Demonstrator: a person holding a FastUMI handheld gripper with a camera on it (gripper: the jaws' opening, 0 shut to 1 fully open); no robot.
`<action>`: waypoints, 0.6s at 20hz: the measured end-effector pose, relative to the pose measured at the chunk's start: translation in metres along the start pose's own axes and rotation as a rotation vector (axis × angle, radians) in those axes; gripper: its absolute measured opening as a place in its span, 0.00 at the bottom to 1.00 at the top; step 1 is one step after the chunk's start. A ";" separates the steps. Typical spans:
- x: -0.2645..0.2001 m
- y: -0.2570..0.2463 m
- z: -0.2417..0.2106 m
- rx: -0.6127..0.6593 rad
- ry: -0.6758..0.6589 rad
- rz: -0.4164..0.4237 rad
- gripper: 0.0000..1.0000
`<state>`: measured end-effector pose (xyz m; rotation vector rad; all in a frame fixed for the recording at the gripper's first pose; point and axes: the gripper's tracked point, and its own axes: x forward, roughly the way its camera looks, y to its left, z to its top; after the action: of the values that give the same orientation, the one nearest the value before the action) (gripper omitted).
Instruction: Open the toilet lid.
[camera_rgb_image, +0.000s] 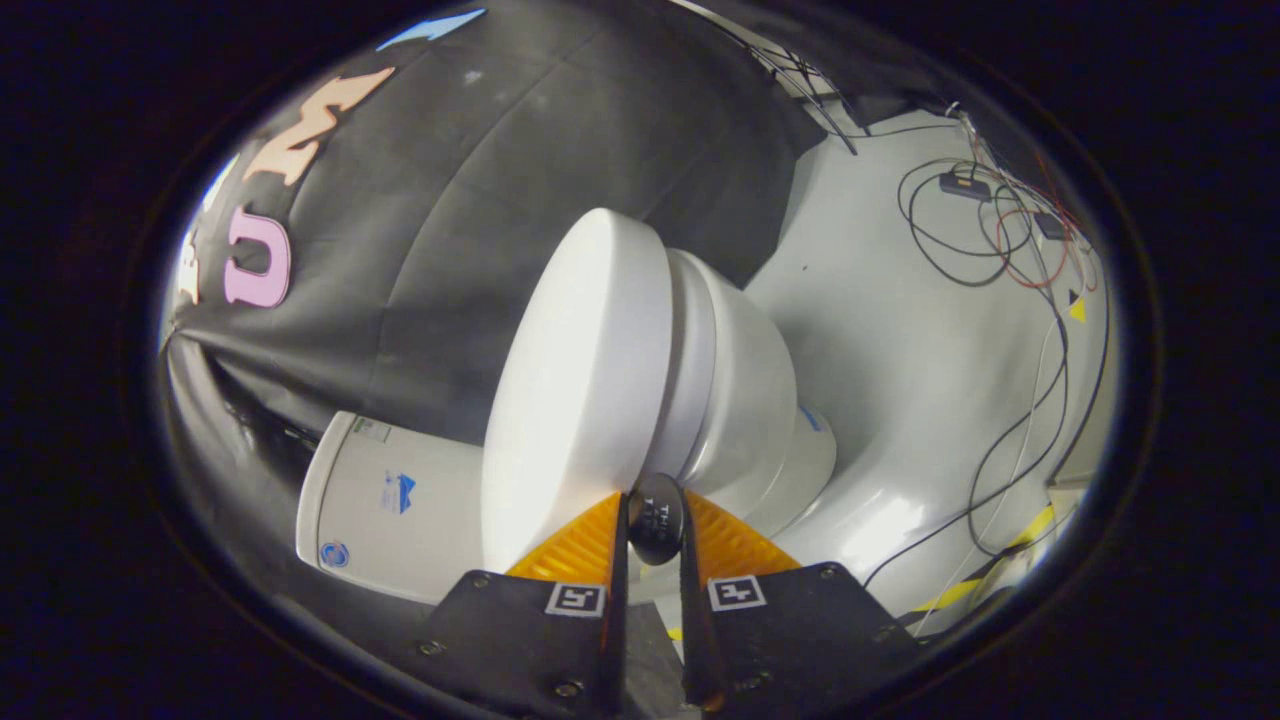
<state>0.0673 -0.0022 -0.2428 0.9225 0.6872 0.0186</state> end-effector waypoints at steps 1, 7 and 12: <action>0.000 0.000 0.001 -0.005 -0.004 -0.006 0.23; 0.002 0.000 0.006 0.216 -0.006 0.002 0.08; -0.005 -0.002 0.006 0.095 -0.015 0.010 0.08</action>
<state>0.0661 -0.0088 -0.2392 1.0164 0.6746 -0.0122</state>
